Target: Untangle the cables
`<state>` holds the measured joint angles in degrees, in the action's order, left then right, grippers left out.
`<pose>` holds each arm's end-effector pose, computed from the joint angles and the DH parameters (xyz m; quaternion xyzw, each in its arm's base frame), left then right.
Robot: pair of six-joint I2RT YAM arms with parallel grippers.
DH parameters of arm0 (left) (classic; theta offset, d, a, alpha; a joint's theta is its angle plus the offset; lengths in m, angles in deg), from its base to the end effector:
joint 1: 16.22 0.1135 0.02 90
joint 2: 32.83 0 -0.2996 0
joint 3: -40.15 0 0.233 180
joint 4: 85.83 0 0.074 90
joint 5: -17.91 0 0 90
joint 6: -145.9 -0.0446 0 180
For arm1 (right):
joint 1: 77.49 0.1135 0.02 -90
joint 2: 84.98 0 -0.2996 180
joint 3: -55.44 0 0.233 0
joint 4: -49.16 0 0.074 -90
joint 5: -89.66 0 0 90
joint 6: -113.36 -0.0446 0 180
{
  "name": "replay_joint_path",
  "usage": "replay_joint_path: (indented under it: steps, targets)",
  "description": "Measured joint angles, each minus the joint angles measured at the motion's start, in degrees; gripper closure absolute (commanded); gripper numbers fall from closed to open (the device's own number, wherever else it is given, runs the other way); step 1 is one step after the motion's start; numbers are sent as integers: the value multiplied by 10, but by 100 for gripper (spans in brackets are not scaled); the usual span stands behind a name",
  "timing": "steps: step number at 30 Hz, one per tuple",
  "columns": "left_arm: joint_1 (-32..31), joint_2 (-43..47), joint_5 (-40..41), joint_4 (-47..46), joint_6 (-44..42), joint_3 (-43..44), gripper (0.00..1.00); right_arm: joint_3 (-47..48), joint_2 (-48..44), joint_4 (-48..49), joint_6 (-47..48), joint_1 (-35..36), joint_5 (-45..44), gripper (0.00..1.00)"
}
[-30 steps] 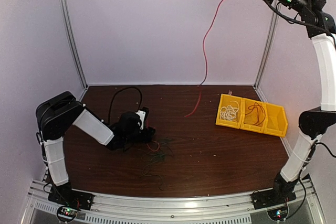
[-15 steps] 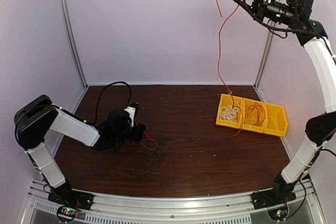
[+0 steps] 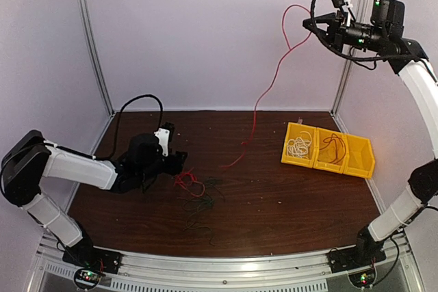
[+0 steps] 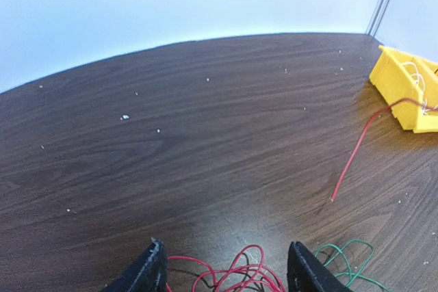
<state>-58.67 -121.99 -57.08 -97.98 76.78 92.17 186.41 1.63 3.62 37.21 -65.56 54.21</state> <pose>0.2347 -0.1990 0.2229 0.0875 0.8345 -0.1859 0.5113 0.2554 0.0911 0.5734 -0.4542 0.5474 0.3169 0.6274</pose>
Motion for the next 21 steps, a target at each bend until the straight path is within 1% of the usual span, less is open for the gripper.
replay_joint_path:
  steps: [5, 10, 13, 17, 21]
  targets:
    - [0, 44, 11, 3, -15, 0, 38, -22, -2, -13, 15, 0, -25, 100]
    - [0, 53, 18, 26, -34, 11, 35, -23, -16, -34, 31, 0, -67, 100]
    - [0, 53, 18, 44, -41, 27, 29, -23, -36, -35, 40, -5, -102, 100]
    - [0, 53, 16, 50, -43, 46, 25, -26, -59, -25, 38, -34, -143, 100]
    - [0, 55, 12, 54, -38, 48, 24, -28, -66, -8, 29, -62, -181, 100]
